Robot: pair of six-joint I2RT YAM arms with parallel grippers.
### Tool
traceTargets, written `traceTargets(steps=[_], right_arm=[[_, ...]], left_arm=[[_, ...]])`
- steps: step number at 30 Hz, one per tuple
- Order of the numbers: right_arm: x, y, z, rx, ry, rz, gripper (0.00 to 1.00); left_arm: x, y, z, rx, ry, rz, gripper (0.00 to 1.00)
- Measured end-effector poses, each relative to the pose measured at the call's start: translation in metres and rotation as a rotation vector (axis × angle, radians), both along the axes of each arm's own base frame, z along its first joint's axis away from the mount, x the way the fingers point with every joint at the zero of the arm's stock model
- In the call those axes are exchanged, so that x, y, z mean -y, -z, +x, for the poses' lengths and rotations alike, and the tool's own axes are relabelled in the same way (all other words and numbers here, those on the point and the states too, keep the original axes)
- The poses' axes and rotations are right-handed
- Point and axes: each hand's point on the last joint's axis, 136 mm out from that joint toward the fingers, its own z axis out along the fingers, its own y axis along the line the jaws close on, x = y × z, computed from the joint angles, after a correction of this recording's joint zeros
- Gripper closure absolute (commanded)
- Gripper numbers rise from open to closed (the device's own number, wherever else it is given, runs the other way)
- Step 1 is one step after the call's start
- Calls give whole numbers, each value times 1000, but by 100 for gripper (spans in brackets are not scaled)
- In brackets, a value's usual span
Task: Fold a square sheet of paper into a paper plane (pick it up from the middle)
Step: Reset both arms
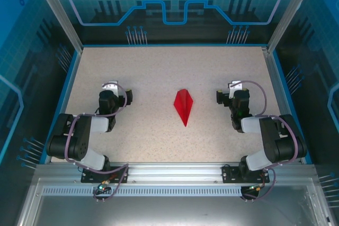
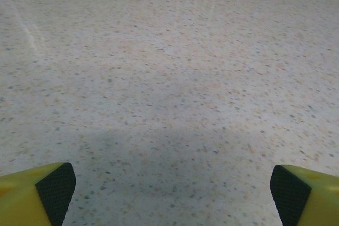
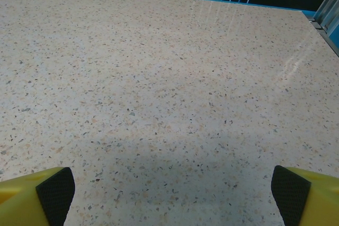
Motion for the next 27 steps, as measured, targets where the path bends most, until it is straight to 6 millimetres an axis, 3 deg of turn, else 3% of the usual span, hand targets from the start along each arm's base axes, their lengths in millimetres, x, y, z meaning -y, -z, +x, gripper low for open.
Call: traceTargets(steps=[27], right_arm=[[0,0,0,0,2,-1,0]], left_arm=[[3,0,0,-2,32,-18,2]])
